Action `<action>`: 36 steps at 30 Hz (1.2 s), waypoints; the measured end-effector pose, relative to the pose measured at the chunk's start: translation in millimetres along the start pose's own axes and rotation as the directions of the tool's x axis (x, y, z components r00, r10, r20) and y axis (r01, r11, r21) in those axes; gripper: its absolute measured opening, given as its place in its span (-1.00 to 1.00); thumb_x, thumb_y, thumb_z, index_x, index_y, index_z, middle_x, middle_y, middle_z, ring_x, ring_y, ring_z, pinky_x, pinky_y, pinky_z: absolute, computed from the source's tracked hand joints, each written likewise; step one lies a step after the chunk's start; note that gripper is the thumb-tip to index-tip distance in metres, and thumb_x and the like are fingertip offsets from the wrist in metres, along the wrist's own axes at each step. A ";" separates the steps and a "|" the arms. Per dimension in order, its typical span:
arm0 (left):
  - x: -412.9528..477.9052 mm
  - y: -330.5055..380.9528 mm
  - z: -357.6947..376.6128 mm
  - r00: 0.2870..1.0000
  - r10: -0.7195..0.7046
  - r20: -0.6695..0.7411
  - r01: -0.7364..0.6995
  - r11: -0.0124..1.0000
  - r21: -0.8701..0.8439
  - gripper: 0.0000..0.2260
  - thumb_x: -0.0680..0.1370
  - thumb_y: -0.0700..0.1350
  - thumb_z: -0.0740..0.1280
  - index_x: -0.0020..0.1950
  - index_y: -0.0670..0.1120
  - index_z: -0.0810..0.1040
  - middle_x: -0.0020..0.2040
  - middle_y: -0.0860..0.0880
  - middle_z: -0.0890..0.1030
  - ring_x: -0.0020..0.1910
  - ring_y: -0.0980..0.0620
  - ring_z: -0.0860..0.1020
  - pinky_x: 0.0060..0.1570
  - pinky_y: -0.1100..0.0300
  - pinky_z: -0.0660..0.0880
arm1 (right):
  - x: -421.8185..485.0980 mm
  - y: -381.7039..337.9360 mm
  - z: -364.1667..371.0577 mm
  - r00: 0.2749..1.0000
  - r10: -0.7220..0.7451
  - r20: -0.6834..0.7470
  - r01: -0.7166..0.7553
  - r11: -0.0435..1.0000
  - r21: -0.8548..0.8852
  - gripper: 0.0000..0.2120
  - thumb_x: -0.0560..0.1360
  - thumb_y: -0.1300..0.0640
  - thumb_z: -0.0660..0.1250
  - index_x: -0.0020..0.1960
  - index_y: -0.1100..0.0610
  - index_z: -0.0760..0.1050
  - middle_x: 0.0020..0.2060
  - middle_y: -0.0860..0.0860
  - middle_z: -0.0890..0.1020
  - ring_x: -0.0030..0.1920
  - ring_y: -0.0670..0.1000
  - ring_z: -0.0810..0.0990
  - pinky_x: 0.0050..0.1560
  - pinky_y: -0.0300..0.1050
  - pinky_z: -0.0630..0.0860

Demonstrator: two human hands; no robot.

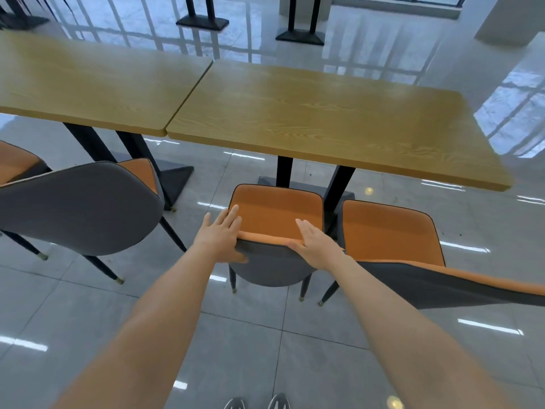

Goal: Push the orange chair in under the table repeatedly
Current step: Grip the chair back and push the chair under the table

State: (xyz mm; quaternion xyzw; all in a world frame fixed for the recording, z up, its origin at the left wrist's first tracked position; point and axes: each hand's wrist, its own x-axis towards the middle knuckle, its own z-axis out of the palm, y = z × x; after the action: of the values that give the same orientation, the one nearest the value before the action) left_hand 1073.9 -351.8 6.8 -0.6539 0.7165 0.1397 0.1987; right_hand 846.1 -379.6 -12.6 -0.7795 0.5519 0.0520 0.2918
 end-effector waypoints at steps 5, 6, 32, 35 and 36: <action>-26.1 -25.1 -29.0 0.985 -0.143 -0.101 0.134 0.987 -0.087 -0.06 0.45 0.40 0.09 0.49 -0.17 -0.30 0.53 -0.11 -0.29 0.50 -0.06 -0.28 0.45 -0.13 -0.25 | 12.5 -38.1 -22.1 0.991 -0.048 -0.123 0.038 0.996 -0.082 -0.29 0.56 -0.22 0.00 0.49 0.06 -0.30 0.51 0.09 -0.22 0.51 0.09 -0.20 0.48 0.04 -0.16; -32.7 -34.2 -37.3 0.977 -0.168 -0.131 0.155 0.982 -0.104 -0.08 0.46 0.39 0.08 0.48 -0.17 -0.31 0.53 -0.12 -0.29 0.50 -0.06 -0.28 0.45 -0.13 -0.26 | 16.8 -51.7 -29.2 0.986 -0.078 -0.145 0.063 0.992 -0.106 -0.28 0.56 -0.22 0.00 0.48 0.06 -0.33 0.51 0.09 -0.24 0.50 0.08 -0.23 0.47 0.04 -0.19; -121.4 -448.6 27.6 0.889 -0.425 -0.169 0.394 0.899 -0.190 -0.22 0.55 0.17 0.19 0.51 -0.11 -0.23 0.54 -0.15 -0.21 0.52 -0.14 -0.18 0.45 -0.19 -0.13 | 159.0 -485.2 43.6 0.935 -0.353 -0.033 0.330 0.901 -0.280 -0.17 0.53 -0.16 0.17 0.47 0.03 -0.36 0.51 0.05 -0.25 0.50 0.07 -0.24 0.48 0.03 -0.18; -101.2 -461.2 41.5 0.902 -0.412 -0.129 0.389 0.905 -0.176 -0.23 0.56 0.13 0.20 0.51 -0.14 -0.23 0.54 -0.15 -0.20 0.52 -0.13 -0.17 0.46 -0.18 -0.11 | 185.7 -488.4 55.8 0.947 -0.323 0.006 0.309 0.901 -0.303 -0.15 0.53 -0.16 0.19 0.48 0.05 -0.37 0.51 0.06 -0.25 0.50 0.08 -0.23 0.49 0.05 -0.17; -93.7 -465.2 45.1 0.907 -0.403 -0.120 0.382 0.908 -0.171 -0.23 0.56 0.12 0.20 0.51 -0.14 -0.23 0.55 -0.15 -0.19 0.52 -0.13 -0.16 0.46 -0.18 -0.10 | 195.5 -489.1 59.4 0.949 -0.314 0.016 0.304 0.902 -0.308 -0.15 0.52 -0.15 0.20 0.48 0.05 -0.37 0.51 0.07 -0.25 0.50 0.09 -0.22 0.50 0.06 -0.16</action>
State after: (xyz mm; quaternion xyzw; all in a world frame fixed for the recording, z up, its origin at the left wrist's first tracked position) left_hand 1546.5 -297.6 38.5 -0.8061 0.5711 0.0976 0.1200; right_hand 1371.4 -403.5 54.0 -0.8936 0.4113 0.0770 0.1625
